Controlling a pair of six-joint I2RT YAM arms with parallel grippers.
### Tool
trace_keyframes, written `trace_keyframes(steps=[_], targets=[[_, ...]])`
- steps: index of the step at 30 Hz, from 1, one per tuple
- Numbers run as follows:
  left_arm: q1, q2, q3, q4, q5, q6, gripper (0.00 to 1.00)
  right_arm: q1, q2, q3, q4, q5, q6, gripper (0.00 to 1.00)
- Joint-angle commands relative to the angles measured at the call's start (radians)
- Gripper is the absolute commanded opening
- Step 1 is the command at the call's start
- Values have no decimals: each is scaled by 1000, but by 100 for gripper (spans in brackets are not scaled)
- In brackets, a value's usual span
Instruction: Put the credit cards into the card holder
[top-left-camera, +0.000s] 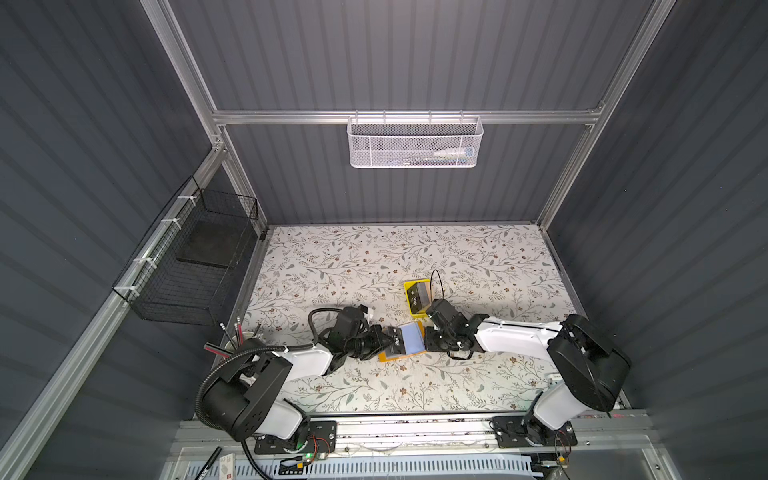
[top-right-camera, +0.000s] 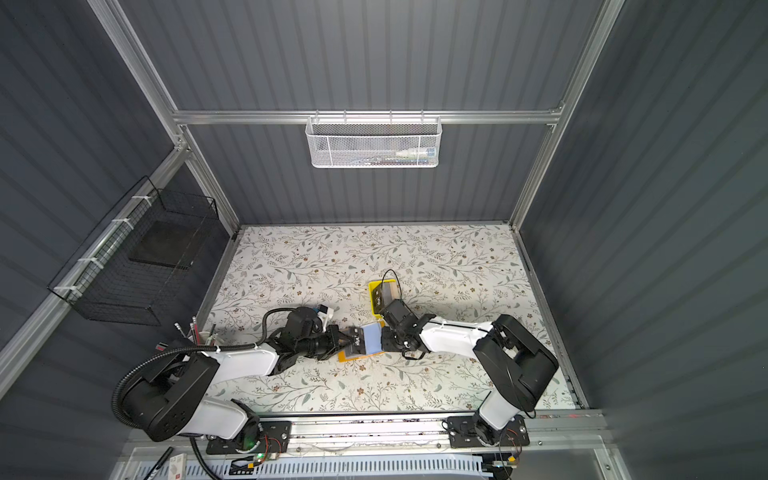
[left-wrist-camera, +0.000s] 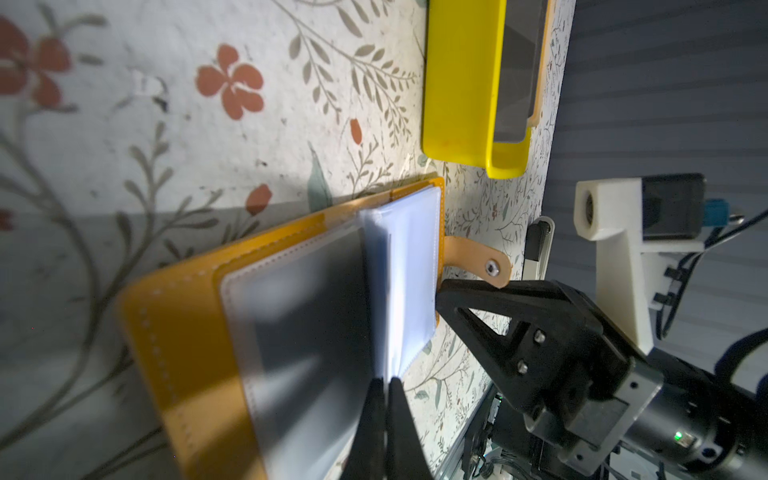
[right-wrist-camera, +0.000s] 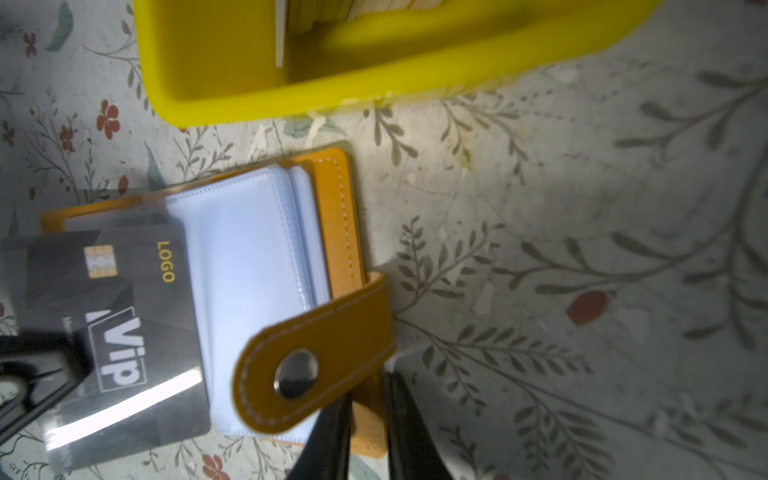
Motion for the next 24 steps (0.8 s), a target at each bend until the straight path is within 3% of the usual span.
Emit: trace_keyframes(steps=[1, 9, 18, 24], targets=[[8, -37, 27, -89, -24, 41, 0, 3, 16, 11, -23, 13, -1, 17], [33, -57, 29, -121, -9, 42, 0, 24, 3, 0, -26, 25, 20, 14], [40, 35, -19, 83, 50, -66, 0, 37, 2, -3, -25, 31, 33, 14], [42, 48, -22, 96, 62, -70, 0, 37, 2, -9, -23, 31, 34, 14]])
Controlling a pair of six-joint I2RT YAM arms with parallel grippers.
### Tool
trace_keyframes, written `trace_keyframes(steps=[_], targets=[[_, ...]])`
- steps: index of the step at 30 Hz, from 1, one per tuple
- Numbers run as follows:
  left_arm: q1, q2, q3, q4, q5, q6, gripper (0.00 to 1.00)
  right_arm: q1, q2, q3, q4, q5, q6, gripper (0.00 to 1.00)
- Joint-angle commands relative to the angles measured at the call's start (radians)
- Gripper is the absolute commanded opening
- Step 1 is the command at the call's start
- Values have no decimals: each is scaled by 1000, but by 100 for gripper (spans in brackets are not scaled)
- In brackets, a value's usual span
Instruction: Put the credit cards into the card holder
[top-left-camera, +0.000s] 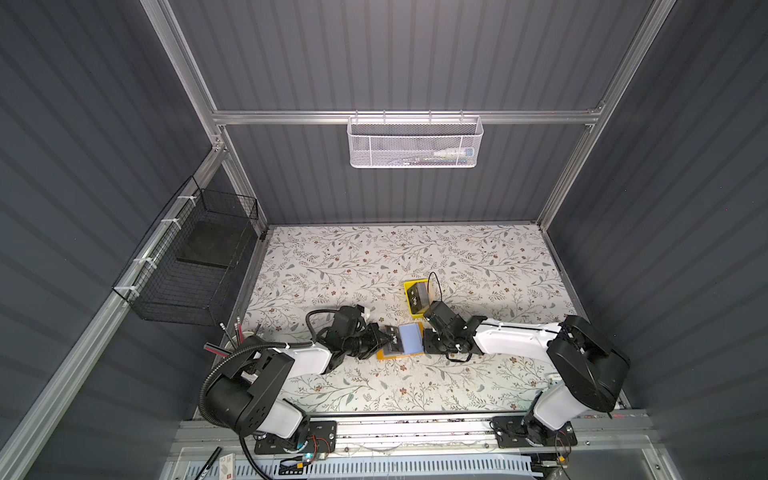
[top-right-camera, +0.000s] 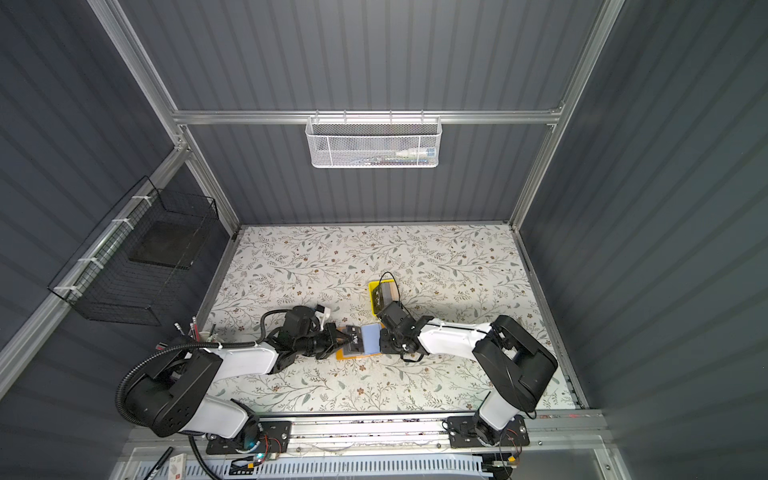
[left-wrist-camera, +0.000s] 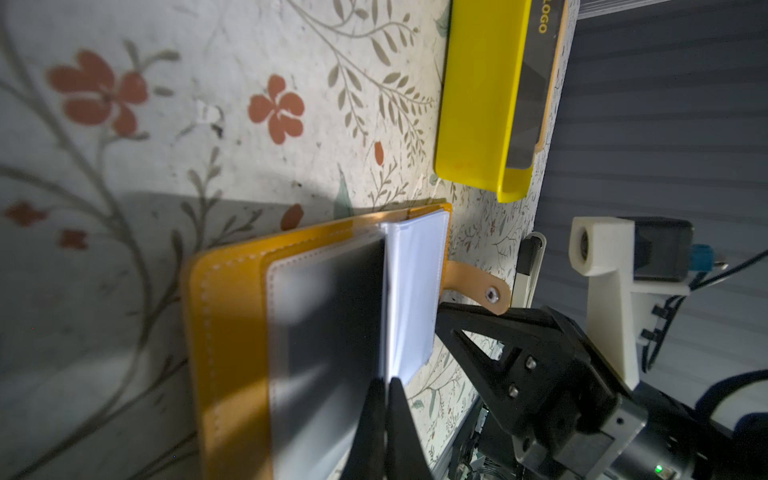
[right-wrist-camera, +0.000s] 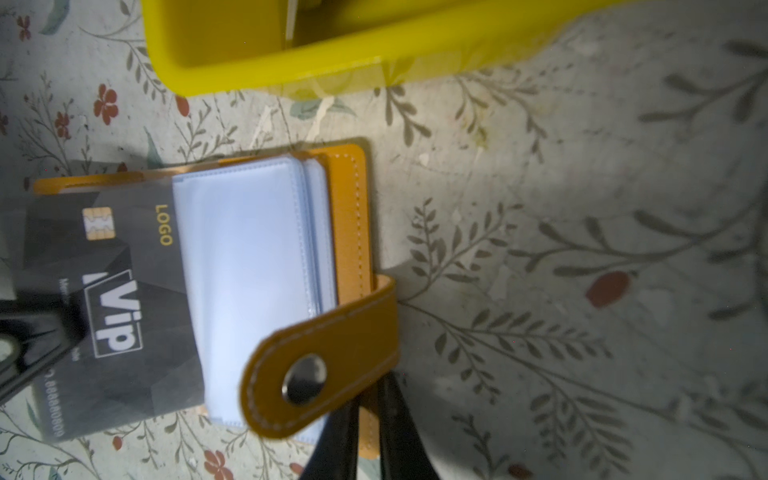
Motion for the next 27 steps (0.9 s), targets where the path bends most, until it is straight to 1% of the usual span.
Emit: trace_keyframes(steps=[1, 10, 18, 23, 27], targets=[[5, 10, -13, 34, 32, -16, 0, 6, 2, -9, -17, 13, 11, 14], [8, 38, -13, 58, 57, -24, 0, 5, 3, -9, -19, 18, 11, 14], [8, 14, -6, -25, 28, 18, 0, 6, 1, -13, -20, 23, 10, 13], [9, 37, -7, 29, 57, 7, 0, 6, 4, -8, -19, 22, 11, 13], [8, 56, -10, 56, 59, 12, 0, 7, 4, -9, -12, 13, 11, 13]])
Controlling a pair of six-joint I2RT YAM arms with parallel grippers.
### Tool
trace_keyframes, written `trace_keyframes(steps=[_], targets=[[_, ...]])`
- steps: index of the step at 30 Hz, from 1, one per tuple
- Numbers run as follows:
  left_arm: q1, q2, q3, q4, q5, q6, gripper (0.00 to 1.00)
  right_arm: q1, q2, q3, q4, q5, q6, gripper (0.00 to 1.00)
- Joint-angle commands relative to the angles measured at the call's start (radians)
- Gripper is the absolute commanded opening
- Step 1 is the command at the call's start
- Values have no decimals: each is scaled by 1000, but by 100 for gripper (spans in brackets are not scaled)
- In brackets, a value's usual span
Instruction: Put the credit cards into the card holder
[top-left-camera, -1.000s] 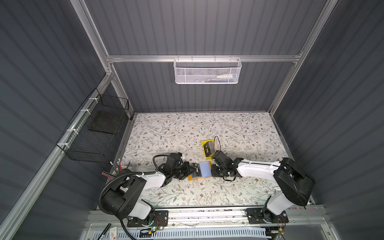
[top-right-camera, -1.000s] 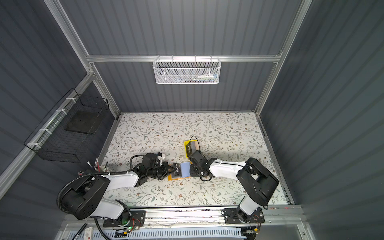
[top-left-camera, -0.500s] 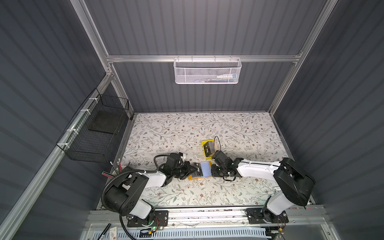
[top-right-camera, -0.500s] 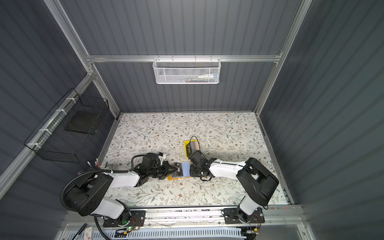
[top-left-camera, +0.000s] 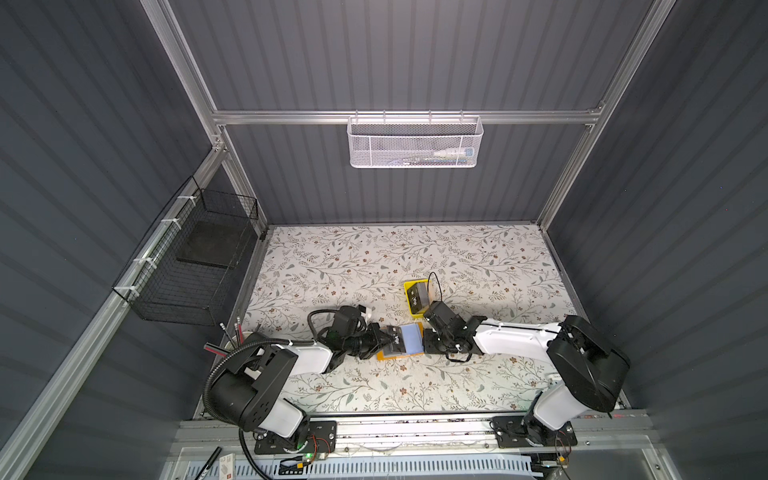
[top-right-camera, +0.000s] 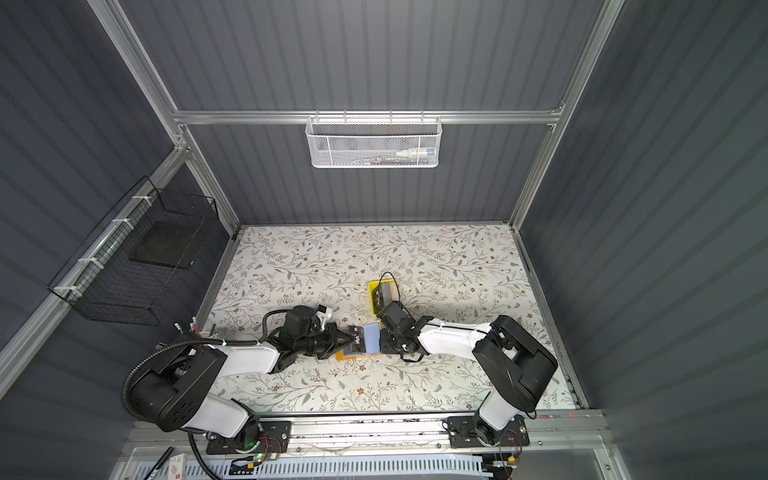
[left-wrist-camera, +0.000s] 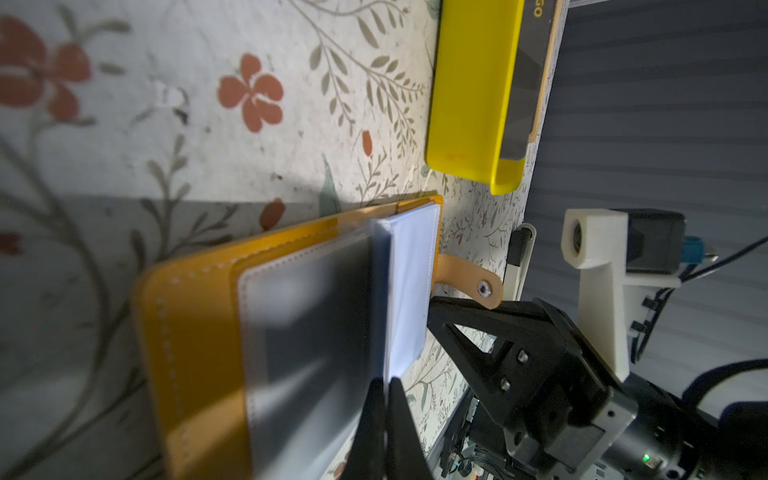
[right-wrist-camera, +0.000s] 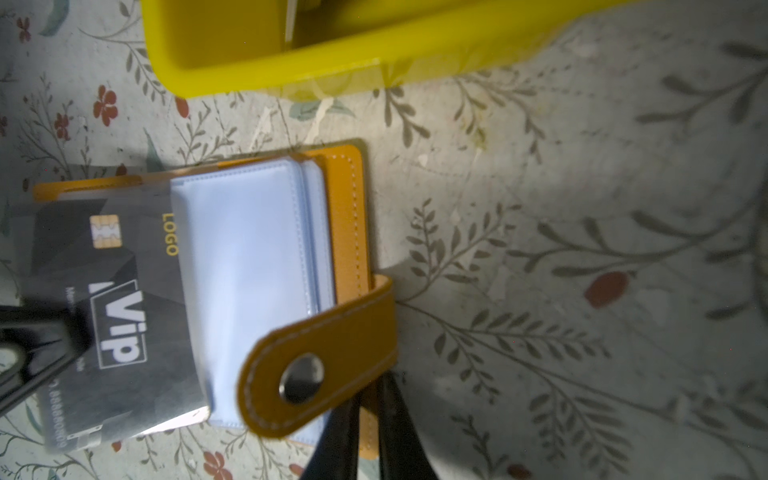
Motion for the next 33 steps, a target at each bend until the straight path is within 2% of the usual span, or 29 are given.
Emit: trace_keyframes(steps=[1, 14, 21, 27, 33], targets=[[4, 31, -9, 23, 17, 17, 0, 6, 3, -10, -11, 8, 8, 13], [4, 84, -12, 61, 34, 21, 0, 11, -3, -27, 11, -4, 17, 13], [4, 41, -5, -30, -5, 59, 0, 13, -3, -41, 19, 1, 29, 13], [6, -25, 68, -223, -49, 146, 0, 13, -4, -45, 21, 3, 29, 13], [15, -20, 91, -262, -47, 178, 0, 14, -3, -46, 23, -1, 30, 12]])
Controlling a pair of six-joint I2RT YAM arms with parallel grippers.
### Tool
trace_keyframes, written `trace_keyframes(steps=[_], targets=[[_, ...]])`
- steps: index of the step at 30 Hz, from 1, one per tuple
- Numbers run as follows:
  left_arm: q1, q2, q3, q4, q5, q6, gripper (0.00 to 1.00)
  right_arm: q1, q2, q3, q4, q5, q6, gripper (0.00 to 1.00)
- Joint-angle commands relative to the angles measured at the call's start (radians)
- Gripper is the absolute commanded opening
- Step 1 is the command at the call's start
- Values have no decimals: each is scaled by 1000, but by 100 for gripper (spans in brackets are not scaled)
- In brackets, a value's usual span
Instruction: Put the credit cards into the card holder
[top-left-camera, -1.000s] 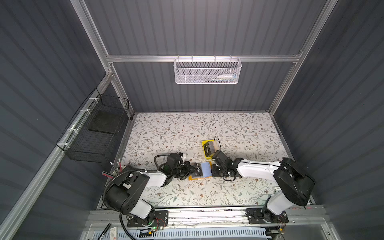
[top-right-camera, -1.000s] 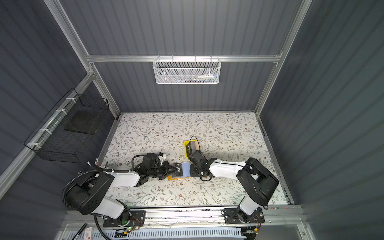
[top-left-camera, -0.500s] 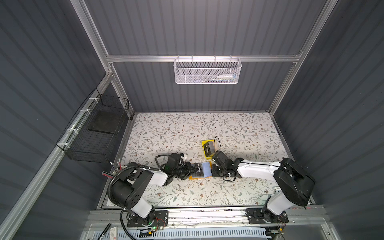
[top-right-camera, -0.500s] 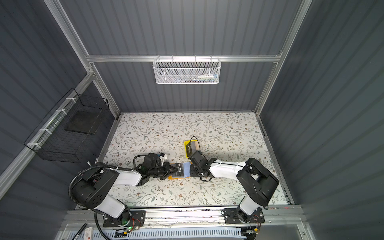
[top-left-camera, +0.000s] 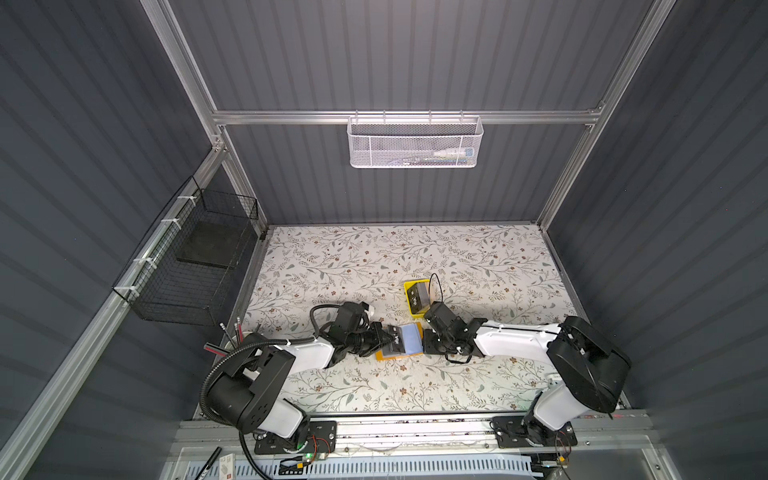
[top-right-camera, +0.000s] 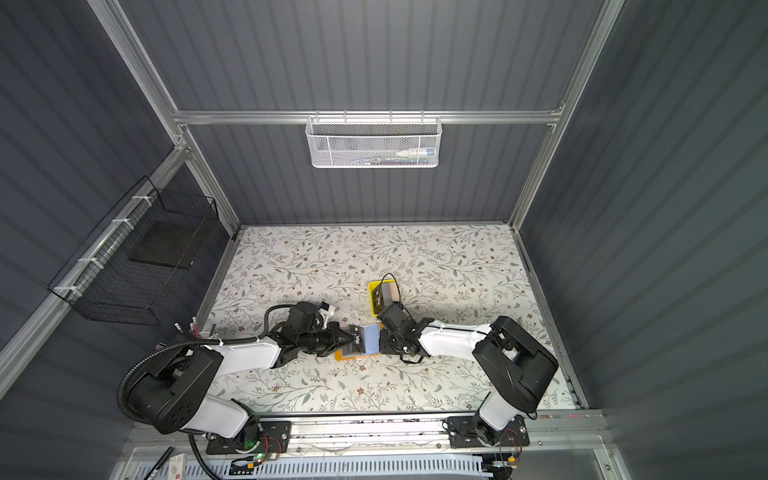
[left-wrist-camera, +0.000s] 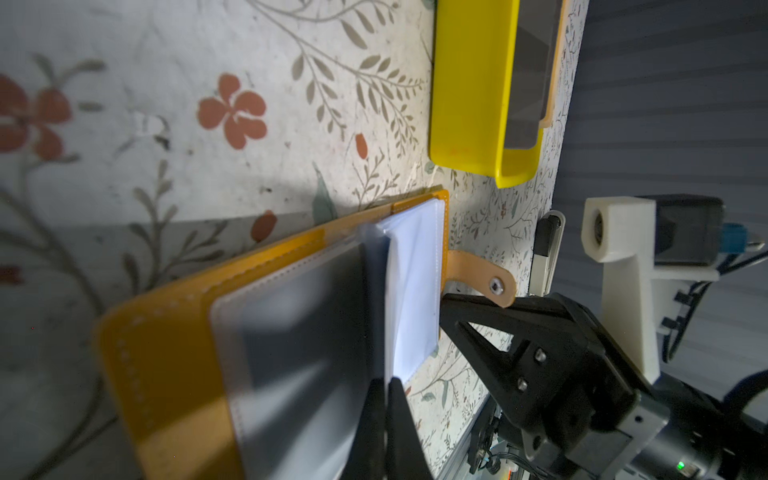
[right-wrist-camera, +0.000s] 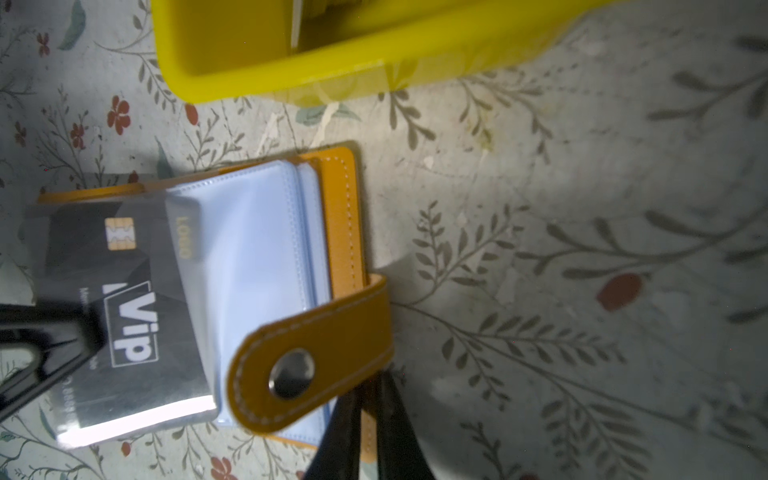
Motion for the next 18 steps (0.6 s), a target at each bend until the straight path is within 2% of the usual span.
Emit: trace_keyframes(steps=[1, 18], targets=[[11, -4, 22, -90, -22, 54, 0, 8, 1, -21, -25, -3, 7, 11], [32, -48, 40, -178, -45, 94, 0, 10, 6, -21, -31, 0, 7, 10]])
